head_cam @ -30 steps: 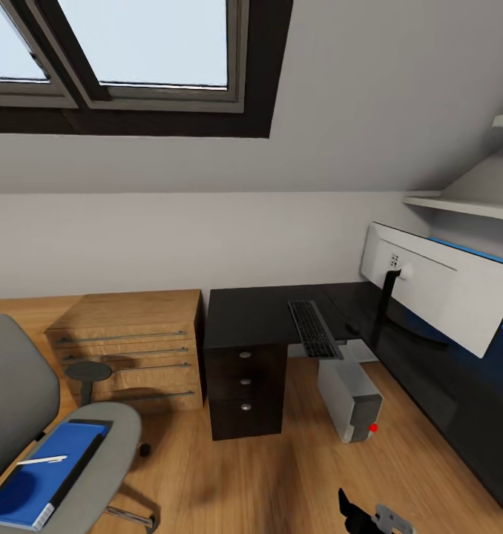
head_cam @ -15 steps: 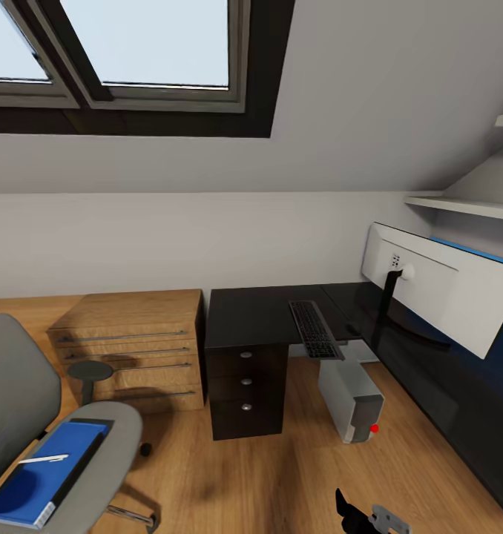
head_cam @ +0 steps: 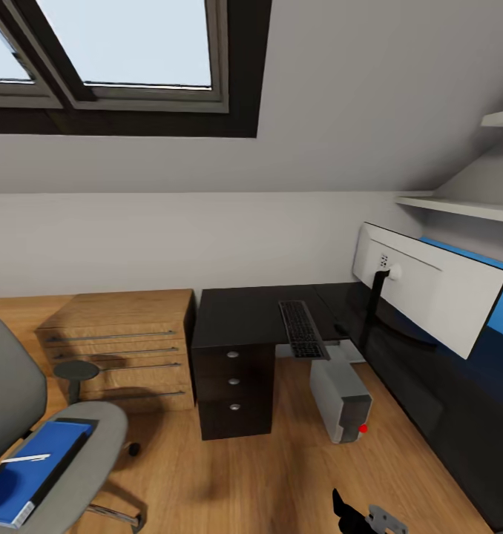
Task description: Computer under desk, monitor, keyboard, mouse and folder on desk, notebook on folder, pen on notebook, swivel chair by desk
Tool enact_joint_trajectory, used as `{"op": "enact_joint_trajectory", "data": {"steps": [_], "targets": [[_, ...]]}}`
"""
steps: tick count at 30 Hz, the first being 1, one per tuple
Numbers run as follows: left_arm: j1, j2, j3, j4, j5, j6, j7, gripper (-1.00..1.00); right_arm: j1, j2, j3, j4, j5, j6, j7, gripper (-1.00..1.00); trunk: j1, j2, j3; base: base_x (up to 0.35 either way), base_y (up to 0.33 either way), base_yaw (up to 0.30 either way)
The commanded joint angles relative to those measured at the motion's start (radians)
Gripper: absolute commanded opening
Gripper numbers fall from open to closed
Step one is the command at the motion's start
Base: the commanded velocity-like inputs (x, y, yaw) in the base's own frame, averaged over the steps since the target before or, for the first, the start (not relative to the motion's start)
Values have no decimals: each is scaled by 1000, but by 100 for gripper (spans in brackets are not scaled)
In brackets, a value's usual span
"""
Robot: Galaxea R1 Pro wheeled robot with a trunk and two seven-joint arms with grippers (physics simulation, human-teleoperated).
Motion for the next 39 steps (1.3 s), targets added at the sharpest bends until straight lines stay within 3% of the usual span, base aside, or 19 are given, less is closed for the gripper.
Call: {"op": "enact_joint_trajectory", "data": {"steps": [1, 14, 26, 39], "targets": [[-1, -1, 5, 0, -6, -3, 3, 100, -1, 1, -5, 1, -5, -2, 7, 100, 0, -1, -1, 0, -46, 0], [-1, -1, 5, 0, -6, -4, 3, 100, -1, 6, -5, 2, -5, -3, -1, 100, 0, -1, -1, 0, -12, 54], [-1, -1, 5, 0, -6, -4, 3, 100, -1, 16, -5, 2, -6, -5, -148, 100, 0, -1, -1, 0, -49, 258], [-1, -1, 5, 0, -6, -4, 3, 100, -1, 19, -5, 2, -6, -7, -170, 100, 0, -1, -1, -5, -50, 159]]}}
